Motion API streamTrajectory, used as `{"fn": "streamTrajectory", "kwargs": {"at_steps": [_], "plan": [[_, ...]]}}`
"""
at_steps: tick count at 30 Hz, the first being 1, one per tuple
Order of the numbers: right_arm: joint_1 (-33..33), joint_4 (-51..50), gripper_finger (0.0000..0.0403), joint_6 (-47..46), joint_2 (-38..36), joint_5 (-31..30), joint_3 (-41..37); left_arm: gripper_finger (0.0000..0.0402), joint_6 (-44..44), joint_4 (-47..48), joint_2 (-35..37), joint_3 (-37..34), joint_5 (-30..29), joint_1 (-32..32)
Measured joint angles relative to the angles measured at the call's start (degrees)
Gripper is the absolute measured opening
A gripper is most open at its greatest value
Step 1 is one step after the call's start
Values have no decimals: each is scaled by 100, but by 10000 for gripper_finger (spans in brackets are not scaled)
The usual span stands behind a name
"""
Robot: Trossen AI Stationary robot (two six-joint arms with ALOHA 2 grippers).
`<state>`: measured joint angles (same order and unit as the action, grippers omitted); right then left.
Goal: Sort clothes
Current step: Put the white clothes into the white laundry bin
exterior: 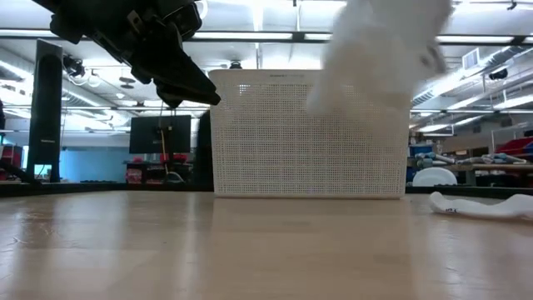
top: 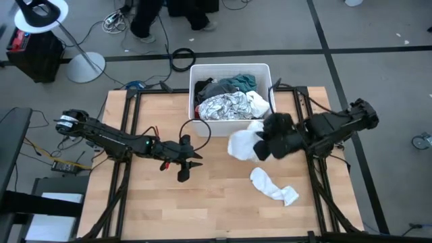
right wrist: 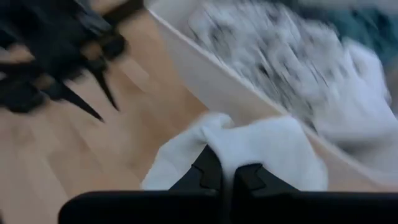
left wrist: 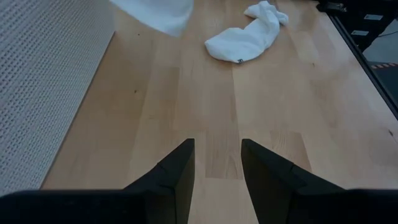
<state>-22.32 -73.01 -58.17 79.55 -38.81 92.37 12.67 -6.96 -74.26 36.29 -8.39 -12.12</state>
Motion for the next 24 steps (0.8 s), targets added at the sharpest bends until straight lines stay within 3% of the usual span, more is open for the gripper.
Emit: {"fn": "streamTrajectory", "kwargs": {"at_steps": [6, 11, 24], "plan": [[615, 1639, 0, 1858, 0, 49, 206, 137, 0, 0, 0, 0, -1, 0], [1153, 2681, 0, 2879, 0, 248, 242, 137, 0, 2, 0, 0, -1, 0], [2856, 3532, 0, 3824, 2, 869, 242, 137, -33, 36, 0, 0, -1, 0]]}}
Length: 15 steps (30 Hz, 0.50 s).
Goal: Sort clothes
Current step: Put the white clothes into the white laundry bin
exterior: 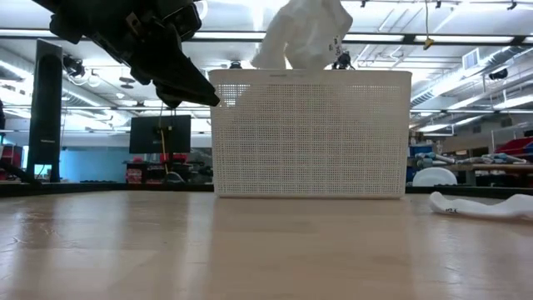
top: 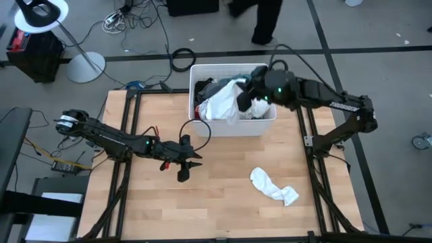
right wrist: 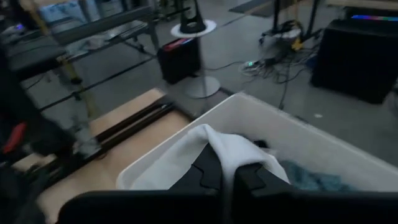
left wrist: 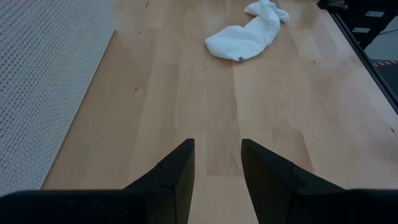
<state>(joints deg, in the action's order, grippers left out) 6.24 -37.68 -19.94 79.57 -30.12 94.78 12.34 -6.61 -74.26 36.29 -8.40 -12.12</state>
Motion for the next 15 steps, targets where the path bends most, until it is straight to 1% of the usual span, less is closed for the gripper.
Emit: {"fn": "streamTrajectory", "kwargs": {"at_steps": [6, 12, 15], "plan": [[582, 134, 0, 205, 0, 170, 0, 137, -40, 63, 0, 0, -3, 0], [957, -511, 0, 50, 0, 185, -2, 137, -136, 118, 0, 0, -206, 0], [1060, -710, 0, -1, -2, 184, -153, 137, -133, 154, 0, 0, -273, 0]]}}
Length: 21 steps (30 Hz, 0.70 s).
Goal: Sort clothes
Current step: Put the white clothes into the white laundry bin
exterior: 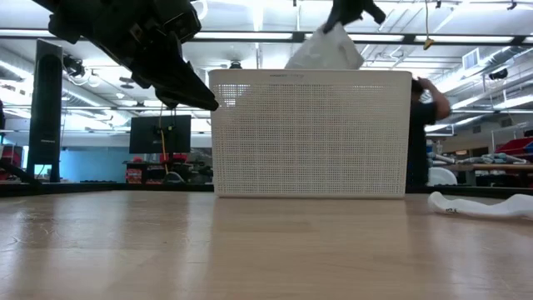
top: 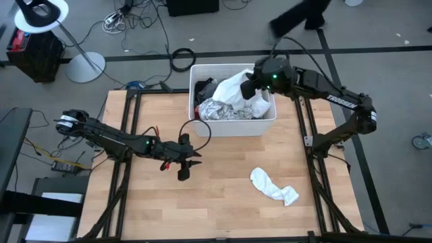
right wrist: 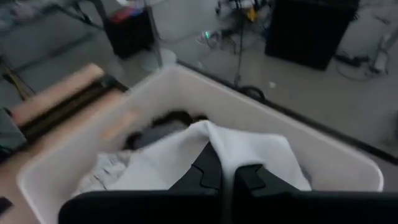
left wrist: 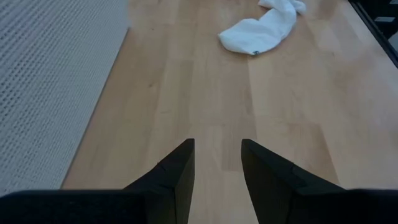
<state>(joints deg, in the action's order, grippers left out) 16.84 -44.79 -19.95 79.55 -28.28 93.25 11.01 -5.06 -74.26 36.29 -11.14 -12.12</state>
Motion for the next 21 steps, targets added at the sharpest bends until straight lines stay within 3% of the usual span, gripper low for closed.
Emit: {"fn": "streamTrajectory", "kwargs": {"at_steps": [7, 15, 21], "plan": [[191, 214, 0, -304, 2, 465, -878, 137, 13, -17, 0, 0, -1, 0], [422, 1469, 0, -710, 4, 1212, -2253, 137, 15, -25, 0, 0, -4, 0], [609, 1643, 1, -1045, 4, 1327, -2924, 137, 17, -18, 0, 0, -7, 0]]}}
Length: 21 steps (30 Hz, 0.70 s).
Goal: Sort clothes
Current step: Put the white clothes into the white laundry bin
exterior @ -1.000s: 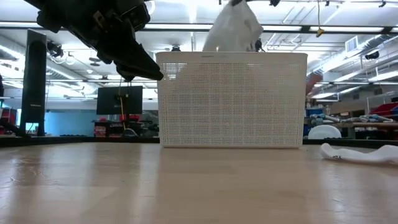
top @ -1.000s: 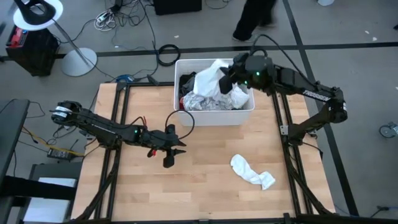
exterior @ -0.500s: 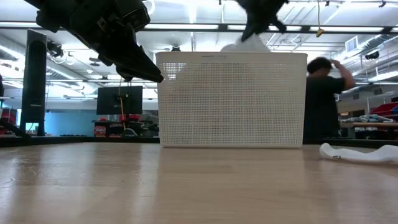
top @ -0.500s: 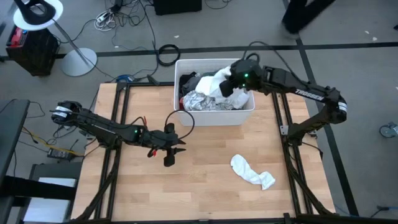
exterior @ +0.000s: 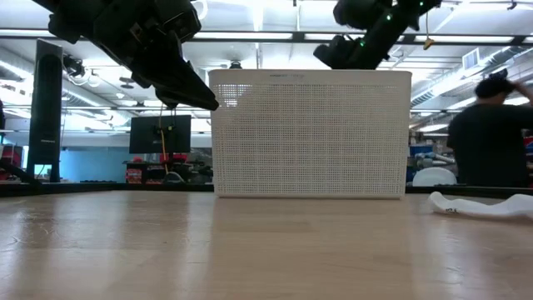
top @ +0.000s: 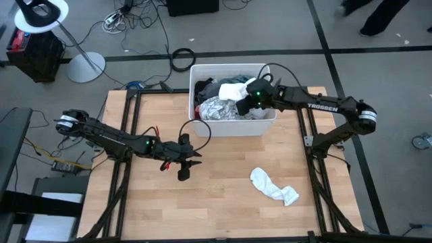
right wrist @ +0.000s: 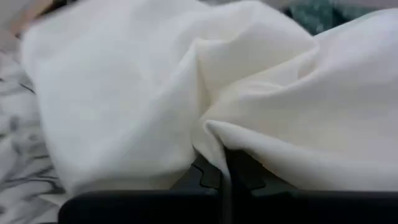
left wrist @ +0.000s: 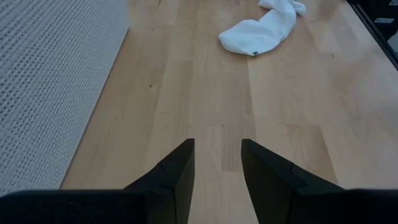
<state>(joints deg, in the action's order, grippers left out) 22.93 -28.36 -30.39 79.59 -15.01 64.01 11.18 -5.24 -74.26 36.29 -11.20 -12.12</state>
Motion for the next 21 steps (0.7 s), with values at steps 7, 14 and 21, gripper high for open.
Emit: {"fn": "streamTrajectory", "kwargs": {"at_steps": [7, 14, 21], "plan": [[27, 168, 16, 21, 0, 151, -127, 137, 0, 4, 0, 0, 0, 0], [19, 370, 79, 24, -26, 175, -129, 137, 3, 34, 0, 0, 0, 0], [12, 356, 141, 74, -463, 176, 34, 137, 5, 46, 0, 0, 0, 0]]}}
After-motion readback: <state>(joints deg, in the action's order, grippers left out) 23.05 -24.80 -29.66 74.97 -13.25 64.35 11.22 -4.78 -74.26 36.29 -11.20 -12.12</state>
